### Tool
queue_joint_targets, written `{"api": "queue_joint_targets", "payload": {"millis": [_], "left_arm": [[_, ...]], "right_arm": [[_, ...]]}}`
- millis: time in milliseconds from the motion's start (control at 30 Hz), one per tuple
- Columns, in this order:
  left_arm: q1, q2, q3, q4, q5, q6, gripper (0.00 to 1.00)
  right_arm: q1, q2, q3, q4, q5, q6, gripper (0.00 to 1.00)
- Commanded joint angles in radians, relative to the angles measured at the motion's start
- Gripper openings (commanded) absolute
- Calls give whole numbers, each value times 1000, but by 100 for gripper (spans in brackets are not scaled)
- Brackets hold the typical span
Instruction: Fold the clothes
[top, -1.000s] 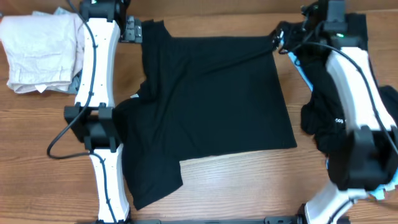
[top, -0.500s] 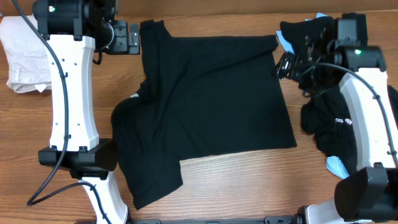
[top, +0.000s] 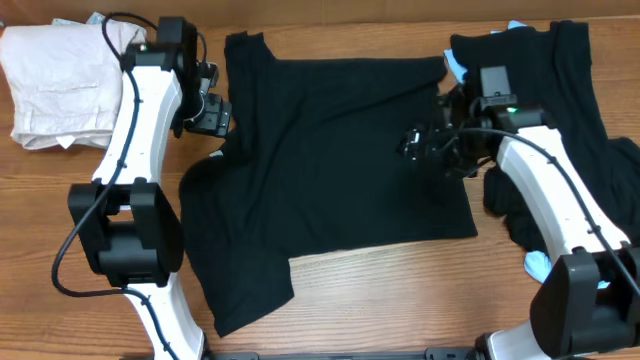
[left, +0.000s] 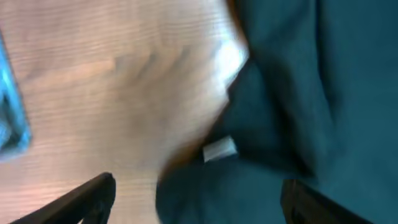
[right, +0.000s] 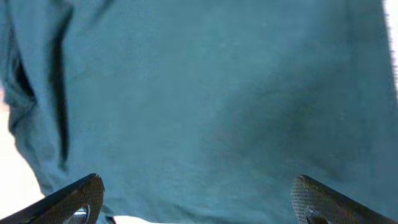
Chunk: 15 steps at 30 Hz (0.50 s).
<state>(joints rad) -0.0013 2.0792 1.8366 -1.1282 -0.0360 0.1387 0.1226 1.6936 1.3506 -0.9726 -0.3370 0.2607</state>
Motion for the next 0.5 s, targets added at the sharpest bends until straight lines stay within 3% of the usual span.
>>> {"api": "queue_joint_targets", "payload": {"millis": [0,133,333,467], "left_arm": [[8,-3,-137,134,58,106,76],[8,8,-238,276,89,109,49],[8,73,-262,396,182,108,61],[6,123,-262,439,210,108,43]], "right_arm": [[7,-3,-3,6,-3,-3,100],[7,-3,-3,-2,-1,-3,100],[7,-3,-3,-14,-2,-3,100],[7,-3,-3,-18,-2,-3,100]]}}
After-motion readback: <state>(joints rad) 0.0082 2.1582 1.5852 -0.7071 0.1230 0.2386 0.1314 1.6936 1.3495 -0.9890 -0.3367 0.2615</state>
